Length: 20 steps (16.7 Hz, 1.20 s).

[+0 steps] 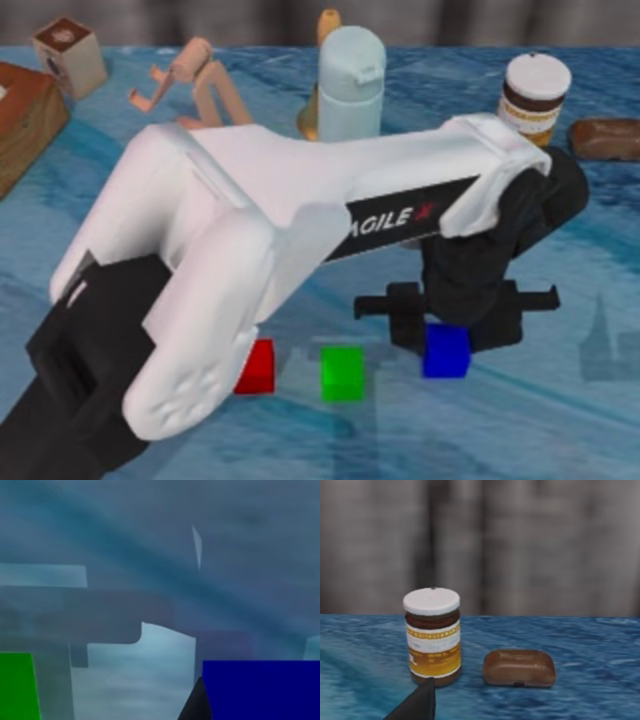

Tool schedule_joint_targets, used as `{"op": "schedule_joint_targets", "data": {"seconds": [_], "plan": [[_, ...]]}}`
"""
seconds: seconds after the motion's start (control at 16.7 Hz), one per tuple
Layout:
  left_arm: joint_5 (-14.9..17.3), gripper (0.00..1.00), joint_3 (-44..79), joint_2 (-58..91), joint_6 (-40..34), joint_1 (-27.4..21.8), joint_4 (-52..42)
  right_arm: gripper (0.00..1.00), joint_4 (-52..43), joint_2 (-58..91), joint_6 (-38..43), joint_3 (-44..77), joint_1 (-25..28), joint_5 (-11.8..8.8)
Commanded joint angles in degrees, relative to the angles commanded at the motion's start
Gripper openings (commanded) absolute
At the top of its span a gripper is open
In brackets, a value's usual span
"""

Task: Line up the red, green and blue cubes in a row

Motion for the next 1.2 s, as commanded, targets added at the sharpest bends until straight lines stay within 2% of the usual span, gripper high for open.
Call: {"op": "schedule_joint_targets", "data": {"seconds": [0.06, 0.84, 1.2], "plan": [[0.0, 0.0, 0.0, 0.0, 0.0, 0.0, 0.0, 1.0, 0.0, 0.0, 0.0, 0.0, 0.0, 0.0], [0.0, 0.98, 0.0, 0.0, 0.0, 0.0, 0.0, 1.0, 0.0, 0.0, 0.0, 0.0, 0.0, 0.0], [0.0, 1.0, 0.0, 0.0, 0.0, 0.0, 0.0, 1.0, 0.0, 0.0, 0.0, 0.0, 0.0, 0.0]]}}
